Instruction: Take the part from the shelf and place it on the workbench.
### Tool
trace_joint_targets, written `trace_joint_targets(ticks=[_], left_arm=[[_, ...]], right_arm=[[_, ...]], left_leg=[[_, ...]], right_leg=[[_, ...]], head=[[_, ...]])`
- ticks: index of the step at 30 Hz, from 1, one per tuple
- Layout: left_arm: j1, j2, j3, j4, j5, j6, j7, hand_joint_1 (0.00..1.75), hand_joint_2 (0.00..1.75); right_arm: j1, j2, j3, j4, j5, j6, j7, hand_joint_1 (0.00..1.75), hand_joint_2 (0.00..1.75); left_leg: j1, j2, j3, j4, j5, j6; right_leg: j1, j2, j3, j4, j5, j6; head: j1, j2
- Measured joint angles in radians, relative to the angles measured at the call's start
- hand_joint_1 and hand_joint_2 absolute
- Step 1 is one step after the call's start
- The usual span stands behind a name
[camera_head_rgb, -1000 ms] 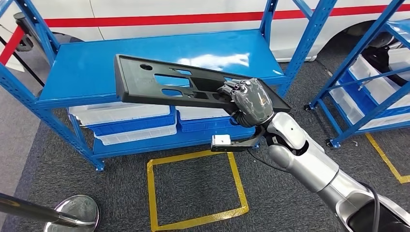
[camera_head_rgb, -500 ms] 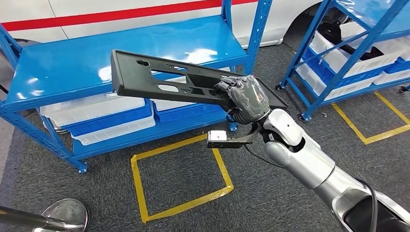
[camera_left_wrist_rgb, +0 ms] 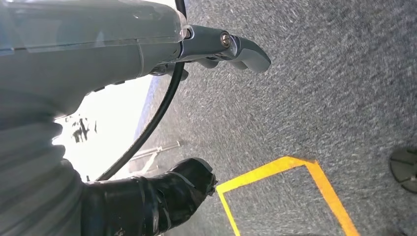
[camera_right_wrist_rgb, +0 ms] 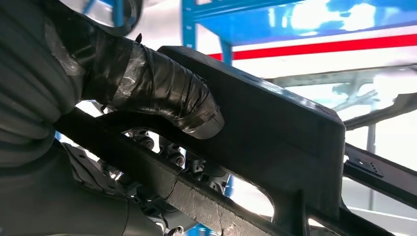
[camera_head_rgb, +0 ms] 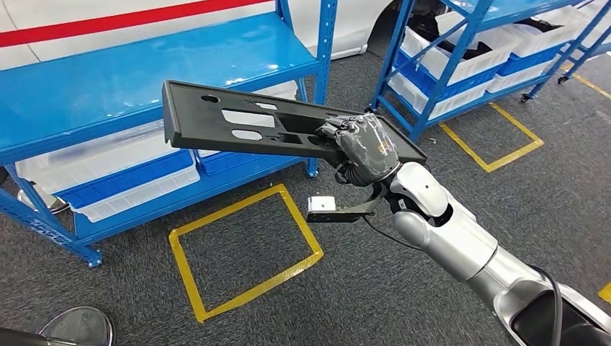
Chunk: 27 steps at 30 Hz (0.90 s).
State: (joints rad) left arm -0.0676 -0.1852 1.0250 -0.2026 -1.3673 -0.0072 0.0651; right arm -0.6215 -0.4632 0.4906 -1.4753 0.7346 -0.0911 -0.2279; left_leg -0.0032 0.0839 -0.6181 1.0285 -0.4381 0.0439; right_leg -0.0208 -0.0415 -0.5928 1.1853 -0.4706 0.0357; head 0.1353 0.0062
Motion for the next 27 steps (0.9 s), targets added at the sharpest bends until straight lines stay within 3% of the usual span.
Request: trace_joint_targets(ticks=[2,4,5,6,7,9,10,11,13,14,15,17,18,20,21,22,24,25,26,27], left_arm=[[-0.002,0.000,0.002,0.000,0.000,0.000,0.000,0.00,1.75],[-0.002,-0.001,0.004,0.000,0.000,0.000,0.000,0.00,1.75],[-0.002,0.000,0.005,0.000,0.000,0.000,-0.001,0.00,1.75],[-0.001,0.000,0.005,0.000,0.000,0.000,-0.001,0.00,1.75],[0.001,0.000,0.006,0.000,0.000,0.000,-0.001,0.00,1.75],[0.005,0.000,0.007,0.000,0.000,-0.001,-0.001,0.00,1.75],[0.007,0.000,0.007,0.000,0.000,-0.002,-0.001,0.00,1.75],[0.008,0.000,0.007,0.000,0.001,-0.002,-0.001,0.00,1.75],[0.007,0.000,0.008,0.000,0.002,-0.002,-0.001,0.00,1.75],[0.006,0.000,0.008,0.000,0.002,-0.002,-0.001,0.00,1.75],[0.004,0.001,0.008,0.000,0.003,-0.002,-0.001,0.00,1.75],[0.003,0.003,0.008,0.000,0.003,-0.002,-0.002,0.00,1.75],[0.003,0.003,0.008,0.000,0.003,-0.002,-0.003,0.00,1.75],[0.003,0.003,0.008,0.000,0.004,-0.003,-0.011,0.00,1.75],[0.003,0.003,0.008,0.000,0.004,-0.003,-0.016,0.00,1.75],[0.005,0.003,0.009,0.000,0.004,-0.003,-0.020,0.00,1.75],[0.007,0.003,0.009,0.000,0.005,-0.004,-0.024,0.00,1.75],[0.008,0.004,0.009,0.000,0.005,-0.006,-0.024,0.00,1.75],[0.009,0.004,0.009,0.000,0.004,-0.007,-0.025,0.00,1.75],[0.009,0.004,0.009,0.000,0.004,-0.008,-0.025,0.00,1.75]], right_arm=[[-0.009,0.001,0.001,0.000,0.000,0.000,0.001,1.75,1.75],[-0.014,0.002,0.002,0.001,-0.001,0.001,0.003,1.75,1.75],[-0.014,0.002,0.003,0.002,-0.001,0.002,0.004,1.75,1.75],[-0.015,0.004,0.005,0.004,-0.001,0.003,0.004,1.75,1.75],[-0.015,0.006,0.007,0.005,-0.001,0.004,0.005,1.75,1.75],[-0.017,0.011,0.012,0.006,-0.002,0.007,0.007,1.75,1.75],[-0.017,0.012,0.014,0.007,-0.003,0.009,0.009,1.75,1.75],[-0.017,0.013,0.017,0.008,-0.003,0.011,0.010,1.75,1.75],[-0.017,0.013,0.022,0.011,-0.005,0.014,0.011,1.75,1.75],[-0.017,0.013,0.023,0.012,-0.006,0.014,0.011,1.75,1.75],[-0.018,0.014,0.024,0.012,-0.007,0.014,0.012,1.75,1.75],[-0.020,0.015,0.026,0.012,-0.009,0.014,0.013,1.75,1.75],[-0.022,0.016,0.027,0.012,-0.009,0.014,0.015,1.75,1.75],[-0.024,0.016,0.029,0.014,-0.005,0.013,0.020,1.75,1.75],[-0.025,0.015,0.029,0.015,-0.002,0.012,0.023,1.75,1.75],[-0.026,0.015,0.029,0.015,0.001,0.012,0.026,1.75,1.75],[-0.028,0.016,0.031,0.016,0.004,0.012,0.030,1.75,1.75],[-0.028,0.016,0.032,0.017,0.004,0.012,0.032,1.75,1.75],[-0.028,0.017,0.033,0.019,0.004,0.013,0.033,1.75,1.75],[-0.028,0.017,0.034,0.021,0.003,0.014,0.033,1.75,1.75]], left_leg=[[-0.003,0.017,-0.010,0.007,0.013,-0.010],[-0.002,0.032,-0.020,0.007,0.028,-0.021],[0.000,0.022,-0.026,0.011,0.021,-0.028],[0.002,0.002,-0.034,0.027,-0.005,-0.035],[0.003,-0.025,-0.044,0.059,-0.050,-0.041],[0.004,-0.067,-0.065,0.167,-0.152,-0.045],[0.004,-0.074,-0.071,0.225,-0.179,-0.045],[0.004,-0.077,-0.069,0.264,-0.180,-0.045],[0.005,-0.082,-0.029,0.257,-0.127,-0.040],[0.005,-0.098,0.015,0.205,-0.102,-0.035],[0.005,-0.122,0.066,0.133,-0.097,-0.029],[0.005,-0.163,0.143,0.012,-0.118,-0.021],[0.004,-0.167,0.156,-0.016,-0.128,-0.018],[0.006,-0.145,0.148,-0.028,-0.115,-0.011],[0.008,-0.131,0.142,-0.032,-0.106,-0.004],[0.011,-0.116,0.135,-0.035,-0.095,0.003],[0.008,-0.086,0.118,-0.034,-0.079,0.010],[0.007,-0.072,0.109,-0.033,-0.071,0.010],[0.006,-0.057,0.098,-0.031,-0.065,0.009],[0.005,-0.043,0.088,-0.029,-0.059,0.007]], right_leg=[[0.009,-0.023,0.081,-0.122,-0.050,-0.012],[0.013,-0.012,0.083,-0.161,-0.055,-0.029],[0.013,-0.004,0.073,-0.164,-0.044,-0.038],[0.010,0.003,0.061,-0.167,-0.031,-0.047],[0.008,0.011,0.047,-0.168,-0.017,-0.056],[0.009,0.031,0.012,-0.164,0.009,-0.065],[0.010,0.043,-0.008,-0.160,0.022,-0.066],[0.010,0.055,-0.028,-0.155,0.035,-0.065],[0.010,0.078,-0.069,-0.146,0.060,-0.061],[0.009,0.089,-0.087,-0.141,0.072,-0.058],[0.009,0.100,-0.102,-0.136,0.083,-0.054],[0.007,0.119,-0.119,-0.134,0.106,-0.043],[0.008,0.130,-0.122,-0.139,0.117,-0.036],[0.008,0.139,-0.127,-0.150,0.133,-0.024],[0.008,0.125,-0.133,-0.144,0.119,-0.020],[0.007,0.104,-0.142,-0.121,0.085,-0.017],[0.003,0.059,-0.169,-0.018,-0.013,-0.008],[0.000,0.050,-0.183,0.047,-0.044,-0.002],[-0.003,0.046,-0.189,0.099,-0.048,0.003],[-0.004,0.044,-0.184,0.126,-0.032,0.006]], head=[[0.000,0.000],[0.000,0.000],[-0.001,0.000],[-0.001,0.000],[-0.001,0.000],[-0.001,0.000],[-0.001,0.000],[-0.001,0.000],[-0.001,0.000],[-0.002,0.000],[-0.002,0.000],[-0.001,0.000],[-0.001,0.000],[-0.002,0.000],[-0.003,0.000],[-0.002,0.000],[-0.002,0.000],[-0.003,0.000],[-0.003,0.000],[-0.003,0.000]])
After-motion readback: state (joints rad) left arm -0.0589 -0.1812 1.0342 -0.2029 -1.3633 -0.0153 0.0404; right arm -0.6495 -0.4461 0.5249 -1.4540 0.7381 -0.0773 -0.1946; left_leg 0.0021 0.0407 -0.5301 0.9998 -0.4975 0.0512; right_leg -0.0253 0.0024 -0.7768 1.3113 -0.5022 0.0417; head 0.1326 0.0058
